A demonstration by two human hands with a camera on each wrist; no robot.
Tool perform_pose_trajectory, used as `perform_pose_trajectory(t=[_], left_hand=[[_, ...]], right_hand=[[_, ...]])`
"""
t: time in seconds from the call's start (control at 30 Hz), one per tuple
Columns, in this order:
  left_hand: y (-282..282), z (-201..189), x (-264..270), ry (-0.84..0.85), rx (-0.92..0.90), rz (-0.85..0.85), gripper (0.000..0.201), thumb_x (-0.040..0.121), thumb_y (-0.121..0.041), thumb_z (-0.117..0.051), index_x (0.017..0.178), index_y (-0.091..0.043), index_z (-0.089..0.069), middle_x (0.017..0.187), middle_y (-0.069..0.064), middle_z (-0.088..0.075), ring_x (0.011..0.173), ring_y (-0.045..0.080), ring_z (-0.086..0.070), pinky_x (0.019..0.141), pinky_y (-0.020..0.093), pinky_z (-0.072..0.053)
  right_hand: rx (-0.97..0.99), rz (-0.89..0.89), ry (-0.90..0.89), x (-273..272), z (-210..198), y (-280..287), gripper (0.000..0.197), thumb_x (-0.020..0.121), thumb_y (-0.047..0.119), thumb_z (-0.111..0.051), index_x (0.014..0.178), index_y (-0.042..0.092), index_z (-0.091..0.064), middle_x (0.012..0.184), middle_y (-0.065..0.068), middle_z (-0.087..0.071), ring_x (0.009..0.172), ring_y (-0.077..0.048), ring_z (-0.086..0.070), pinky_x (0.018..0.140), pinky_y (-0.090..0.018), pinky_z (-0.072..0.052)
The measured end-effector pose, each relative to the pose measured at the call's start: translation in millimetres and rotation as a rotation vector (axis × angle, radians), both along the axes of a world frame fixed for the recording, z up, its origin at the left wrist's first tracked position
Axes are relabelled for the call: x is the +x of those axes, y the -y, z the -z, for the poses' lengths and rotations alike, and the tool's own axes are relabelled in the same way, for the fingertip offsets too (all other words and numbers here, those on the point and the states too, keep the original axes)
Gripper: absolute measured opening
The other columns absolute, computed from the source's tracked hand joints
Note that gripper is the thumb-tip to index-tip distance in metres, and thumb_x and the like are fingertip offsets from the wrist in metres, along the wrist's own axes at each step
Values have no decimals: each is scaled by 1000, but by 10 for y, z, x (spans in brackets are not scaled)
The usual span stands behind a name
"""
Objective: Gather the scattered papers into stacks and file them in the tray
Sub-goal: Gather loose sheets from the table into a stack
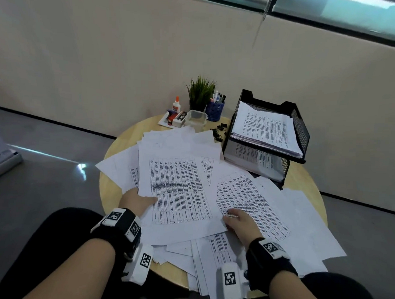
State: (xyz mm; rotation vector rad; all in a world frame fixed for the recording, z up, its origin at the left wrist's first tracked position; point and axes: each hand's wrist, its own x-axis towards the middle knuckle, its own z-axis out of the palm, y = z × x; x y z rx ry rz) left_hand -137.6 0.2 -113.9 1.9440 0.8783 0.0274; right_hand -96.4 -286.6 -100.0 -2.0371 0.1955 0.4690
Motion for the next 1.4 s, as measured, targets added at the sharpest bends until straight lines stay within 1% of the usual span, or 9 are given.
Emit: perform_pose_trajectory(t=[0.07, 0.23, 0.3, 0.43, 0.6, 0.67, 1.07, 1.27, 1.4], left_hand=[[55, 0, 27, 60, -92, -48, 46, 80, -17, -73, 117, 3, -54, 113, 16, -62, 94, 29, -58, 75, 30, -44], [34, -11, 73, 72, -163, 6, 28, 79, -4, -70, 105, 0, -62, 101, 14, -64, 93, 29, -59, 81, 32, -46], [-9, -70, 53, 113, -252, 12, 27, 69, -3, -76, 94, -1, -66, 102, 17, -67, 99, 33, -62, 88, 37, -48], [-51, -129, 40, 124, -415, 5, 31, 74, 6, -70, 105, 6, -64, 111, 19, -65, 100, 32, -61, 91, 38, -48], [-55, -192, 52, -42, -249, 192, 24, 86, -7, -64, 110, -2, -61, 115, 12, -58, 101, 23, -52, 77, 26, -39], [-100, -175, 61, 1, -235, 201, 22, 85, -4, -64, 107, -3, -60, 117, 13, -61, 105, 28, -56, 87, 34, -46], [-571, -394, -108, 360, -317, -163, 47, 83, 4, -63, 128, 4, -50, 124, 21, -58, 112, 35, -56, 98, 42, -41], [-773, -424, -209, 528, -364, -294, 44, 78, 1, -67, 121, -1, -58, 120, 21, -62, 108, 37, -60, 100, 56, -42], [-743, -566, -263, 596, -397, -327, 43, 85, 6, -59, 128, 3, -53, 124, 20, -58, 108, 33, -57, 102, 52, -40]], right_hand=[[11, -40, -12, -40, -17, 9, 21, 89, 0, -60, 111, 0, -62, 86, -6, -62, 77, -15, -59, 58, -10, -47], [-114, -250, 14, -133, -11, 29, 35, 77, 26, -73, 109, 14, -67, 97, 3, -68, 84, -7, -65, 77, -20, -53], [-341, -362, 62, -158, -17, 74, 68, 59, 51, -75, 121, 26, -63, 121, -2, -59, 108, -17, -58, 96, -37, -49], [-656, -442, 71, -152, -128, 259, 84, 70, 51, -75, 143, 39, -35, 150, -2, -28, 137, -28, -27, 110, -47, -31], [-690, -346, 51, -19, -184, 545, 70, 74, 35, -72, 138, 26, -44, 144, -9, -39, 128, -30, -39, 105, -39, -38], [-726, -298, 41, -2, -193, 632, 70, 76, 34, -71, 140, 25, -42, 144, -9, -38, 129, -30, -40, 104, -34, -38], [-765, -260, 71, 19, -136, 738, 74, 75, 43, -72, 140, 24, -42, 143, -7, -41, 129, -29, -40, 105, -33, -37], [-679, -136, 81, 263, -259, 830, 33, 81, 29, -69, 109, 11, -65, 116, -9, -63, 95, -21, -57, 72, -23, -39], [-667, -9, 110, 411, -293, 951, 58, 83, 32, -71, 131, 8, -50, 134, -13, -52, 116, -28, -54, 83, -26, -41]])
